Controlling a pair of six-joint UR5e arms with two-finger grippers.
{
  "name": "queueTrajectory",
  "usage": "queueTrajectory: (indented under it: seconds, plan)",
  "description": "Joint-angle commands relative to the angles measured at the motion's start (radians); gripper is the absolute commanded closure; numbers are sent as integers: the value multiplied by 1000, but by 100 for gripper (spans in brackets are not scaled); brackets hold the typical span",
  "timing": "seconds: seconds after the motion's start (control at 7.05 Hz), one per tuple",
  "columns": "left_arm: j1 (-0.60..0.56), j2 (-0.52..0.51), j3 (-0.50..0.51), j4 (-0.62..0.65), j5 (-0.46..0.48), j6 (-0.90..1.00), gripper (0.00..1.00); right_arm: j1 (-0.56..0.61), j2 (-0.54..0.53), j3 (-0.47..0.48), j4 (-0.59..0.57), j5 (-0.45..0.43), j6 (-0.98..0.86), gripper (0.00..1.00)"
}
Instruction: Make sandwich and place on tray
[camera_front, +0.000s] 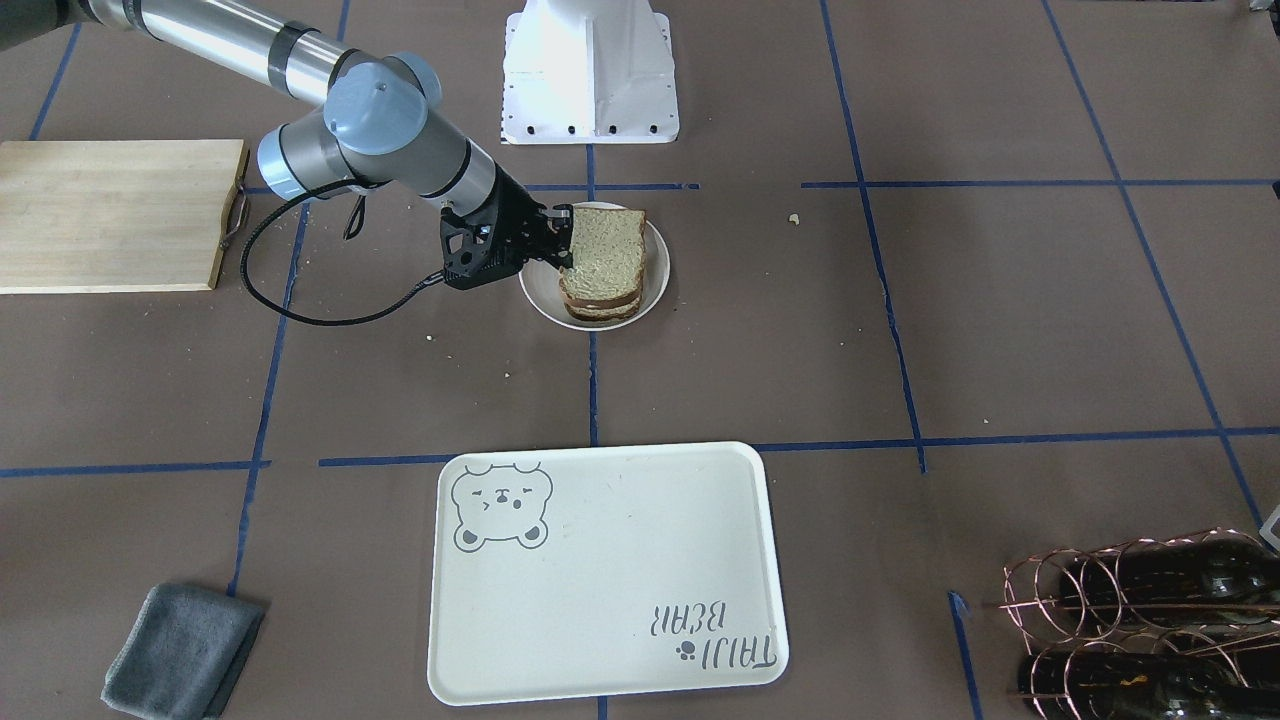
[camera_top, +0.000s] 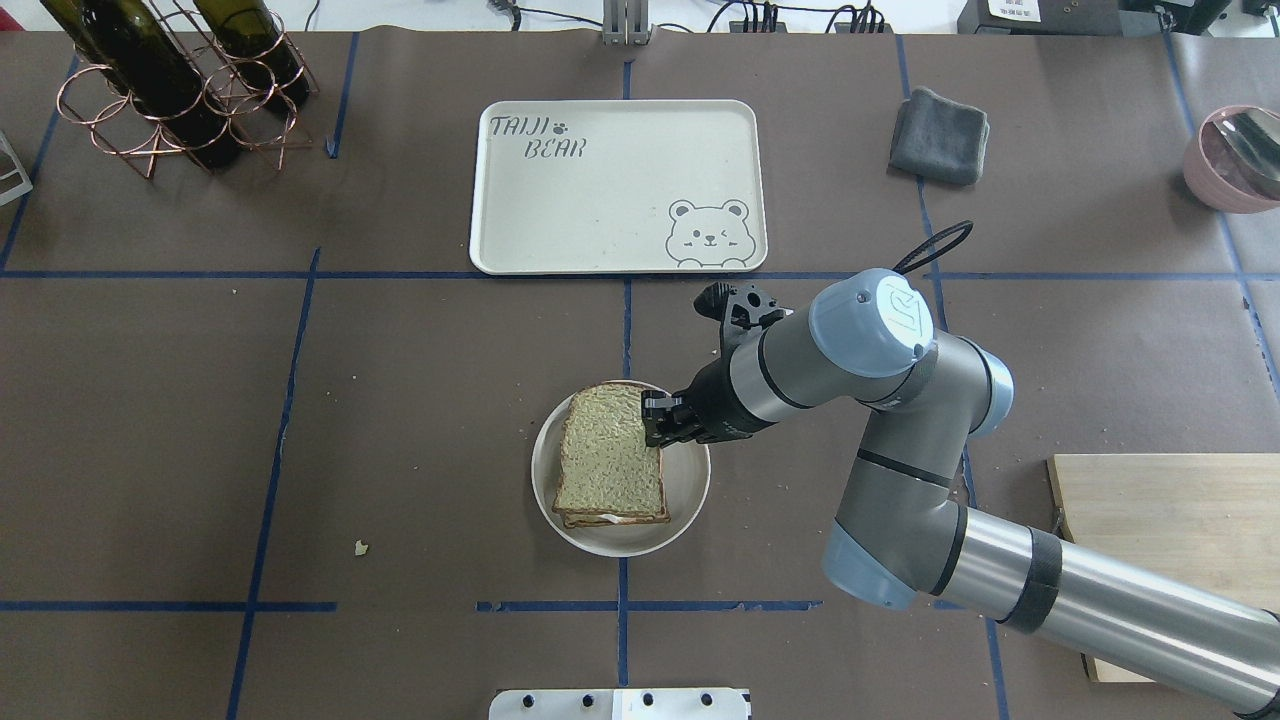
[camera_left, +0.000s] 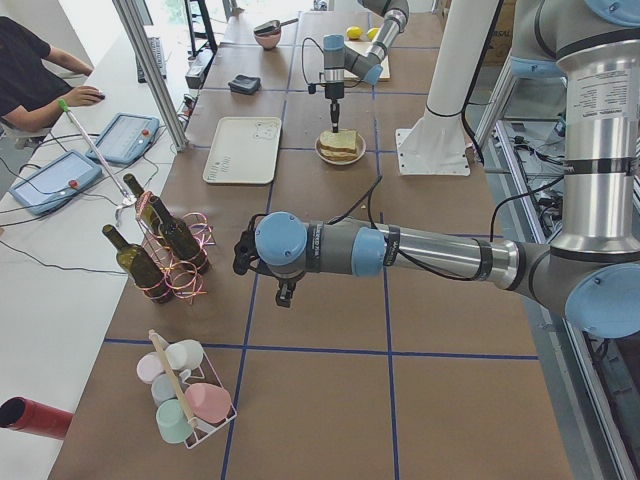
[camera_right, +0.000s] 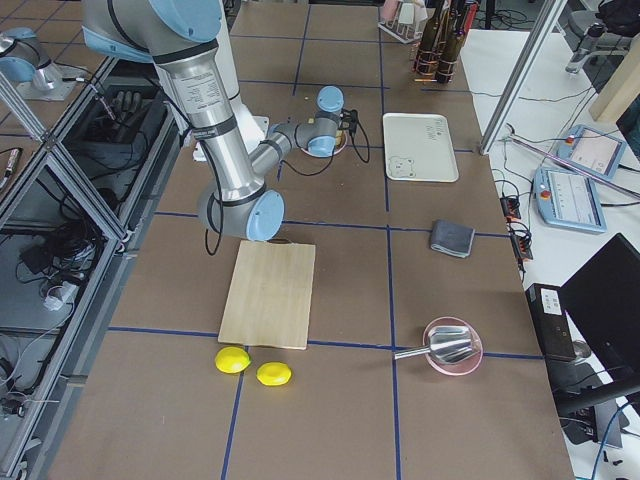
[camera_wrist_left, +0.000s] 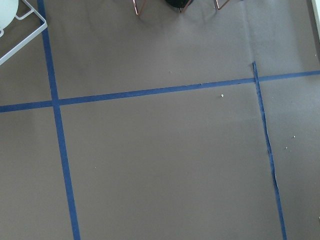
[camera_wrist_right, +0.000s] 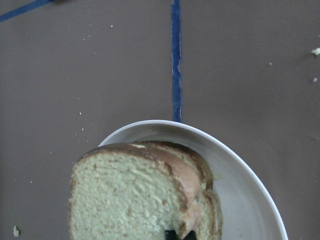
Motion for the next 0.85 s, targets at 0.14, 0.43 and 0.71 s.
queueTrajectory:
  seconds: [0.14,0.43,0.71]
  plan:
    - [1,0,-2,-4,0,-1,0,-2,1,-6,-7,-1,0,59]
    - [33,-3,-8,-51,0,-1,0,-2,1,-6,-7,-1,0,42]
    - [126,-6,-9,-227,0,-168,0,8,-9,42,-25,6,4,0]
